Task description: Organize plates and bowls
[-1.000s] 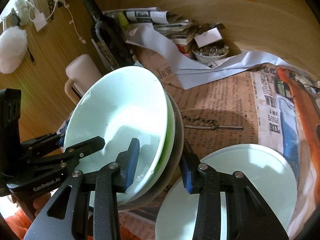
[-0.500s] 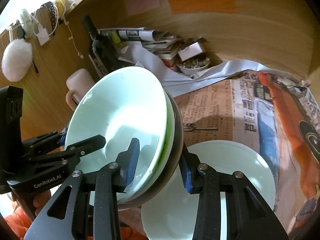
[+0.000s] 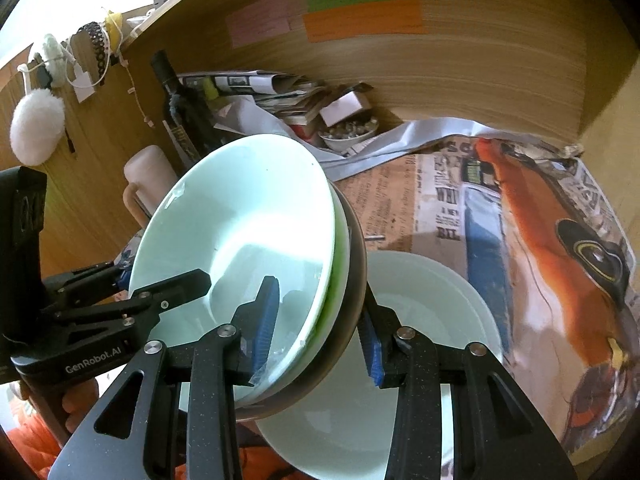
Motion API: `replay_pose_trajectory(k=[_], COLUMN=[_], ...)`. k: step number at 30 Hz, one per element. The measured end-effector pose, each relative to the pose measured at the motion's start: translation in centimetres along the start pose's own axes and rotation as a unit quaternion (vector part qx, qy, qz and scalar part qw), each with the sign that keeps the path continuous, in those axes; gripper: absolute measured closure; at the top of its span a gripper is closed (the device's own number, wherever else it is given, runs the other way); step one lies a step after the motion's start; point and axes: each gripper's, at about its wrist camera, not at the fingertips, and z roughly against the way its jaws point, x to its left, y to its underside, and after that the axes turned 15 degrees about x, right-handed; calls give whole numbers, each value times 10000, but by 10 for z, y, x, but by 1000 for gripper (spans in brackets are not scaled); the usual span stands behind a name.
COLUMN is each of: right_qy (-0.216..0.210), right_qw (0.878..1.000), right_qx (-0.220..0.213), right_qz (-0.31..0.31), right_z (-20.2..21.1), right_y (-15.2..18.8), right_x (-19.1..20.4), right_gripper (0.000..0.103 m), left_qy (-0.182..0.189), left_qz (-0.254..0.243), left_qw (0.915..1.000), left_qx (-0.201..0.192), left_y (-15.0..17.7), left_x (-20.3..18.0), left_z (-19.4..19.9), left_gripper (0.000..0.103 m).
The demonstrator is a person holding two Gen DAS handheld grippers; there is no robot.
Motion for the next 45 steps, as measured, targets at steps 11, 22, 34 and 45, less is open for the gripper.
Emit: replay_pose_trajectory(k=[11, 22, 34, 45], right_qy=[71, 112, 99, 0], right_qw=[9999, 9995, 9985, 9978], right_qx=[32, 103, 280, 265], right_qz=[-152, -277, -454, -604], right_z=[12, 16, 4, -5], right_y=[22, 35, 34, 31], right_x=[-22, -46, -71, -80], right_gripper=[68, 68, 68, 68], left_qy=[28, 68, 130, 72], left_qz=[-170, -290, -295, -356], left_qw=[9998, 9994, 9985, 9976], left_qx=[48, 181, 444, 591], left_y=[6, 10, 2, -2], left_x=[-30, -52, -62, -66], left_z=[-4, -17, -46, -63], left_gripper=[64, 64, 64, 64])
